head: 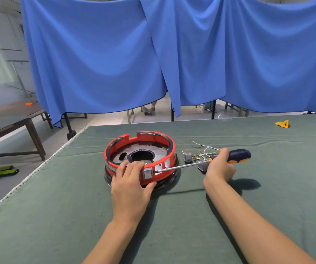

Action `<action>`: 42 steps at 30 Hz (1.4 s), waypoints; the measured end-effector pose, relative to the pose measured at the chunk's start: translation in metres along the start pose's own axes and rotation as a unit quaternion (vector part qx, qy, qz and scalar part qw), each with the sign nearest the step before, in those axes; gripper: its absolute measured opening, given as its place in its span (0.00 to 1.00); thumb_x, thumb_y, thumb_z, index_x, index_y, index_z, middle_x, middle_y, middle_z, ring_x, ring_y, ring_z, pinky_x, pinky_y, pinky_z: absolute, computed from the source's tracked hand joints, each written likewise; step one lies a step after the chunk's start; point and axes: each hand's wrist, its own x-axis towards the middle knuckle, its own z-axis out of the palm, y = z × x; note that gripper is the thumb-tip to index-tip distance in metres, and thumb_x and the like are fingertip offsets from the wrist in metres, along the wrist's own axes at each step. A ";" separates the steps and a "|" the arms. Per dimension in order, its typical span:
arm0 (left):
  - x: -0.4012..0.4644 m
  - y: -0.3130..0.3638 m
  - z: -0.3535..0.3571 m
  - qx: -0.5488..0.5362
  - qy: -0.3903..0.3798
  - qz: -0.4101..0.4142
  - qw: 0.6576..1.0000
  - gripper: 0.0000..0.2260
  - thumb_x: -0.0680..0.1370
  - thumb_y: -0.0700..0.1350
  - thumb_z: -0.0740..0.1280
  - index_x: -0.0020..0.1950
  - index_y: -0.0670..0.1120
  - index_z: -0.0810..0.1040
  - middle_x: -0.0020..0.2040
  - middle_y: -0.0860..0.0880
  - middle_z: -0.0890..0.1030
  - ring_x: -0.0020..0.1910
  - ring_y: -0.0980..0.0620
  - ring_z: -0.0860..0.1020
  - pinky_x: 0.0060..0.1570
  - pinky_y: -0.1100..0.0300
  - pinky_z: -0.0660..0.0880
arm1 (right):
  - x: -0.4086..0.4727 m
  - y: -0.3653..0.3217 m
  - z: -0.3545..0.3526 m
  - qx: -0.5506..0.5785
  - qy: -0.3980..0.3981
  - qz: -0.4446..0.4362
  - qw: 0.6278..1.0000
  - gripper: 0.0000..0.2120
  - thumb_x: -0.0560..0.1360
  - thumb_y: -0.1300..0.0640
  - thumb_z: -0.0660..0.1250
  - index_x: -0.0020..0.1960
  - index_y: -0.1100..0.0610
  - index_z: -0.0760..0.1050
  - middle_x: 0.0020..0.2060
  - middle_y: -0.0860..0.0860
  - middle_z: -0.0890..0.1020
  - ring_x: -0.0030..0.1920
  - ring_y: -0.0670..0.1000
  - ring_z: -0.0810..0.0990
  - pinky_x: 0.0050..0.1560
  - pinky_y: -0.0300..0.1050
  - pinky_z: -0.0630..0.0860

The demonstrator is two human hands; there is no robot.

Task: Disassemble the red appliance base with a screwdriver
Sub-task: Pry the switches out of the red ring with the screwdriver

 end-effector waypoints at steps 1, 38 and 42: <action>0.000 0.000 0.000 0.000 0.000 0.002 1.000 0.24 0.64 0.45 0.79 0.58 0.45 0.79 0.57 0.50 0.80 0.66 0.44 0.71 0.58 0.41 0.72 | 0.002 0.000 0.003 -0.011 -0.002 -0.001 1.000 0.14 0.73 0.48 0.60 0.33 0.55 0.72 0.28 0.47 0.77 0.27 0.46 0.73 0.26 0.41 0.65; -0.001 -0.003 0.009 0.006 0.017 0.046 0.999 0.25 0.62 0.47 0.80 0.57 0.47 0.79 0.57 0.53 0.79 0.65 0.47 0.72 0.55 0.43 0.75 | 0.004 -0.013 0.025 -0.044 -0.095 -0.015 0.994 0.14 0.71 0.49 0.63 0.31 0.56 0.73 0.24 0.46 0.76 0.28 0.50 0.73 0.29 0.42 0.67; -0.002 -0.003 0.011 0.015 0.018 0.044 0.999 0.25 0.63 0.47 0.79 0.58 0.47 0.78 0.58 0.53 0.79 0.65 0.47 0.72 0.54 0.43 0.75 | 0.006 -0.018 0.009 -0.006 -0.058 -0.038 0.998 0.15 0.71 0.50 0.63 0.29 0.56 0.71 0.17 0.44 0.74 0.20 0.44 0.71 0.17 0.34 0.63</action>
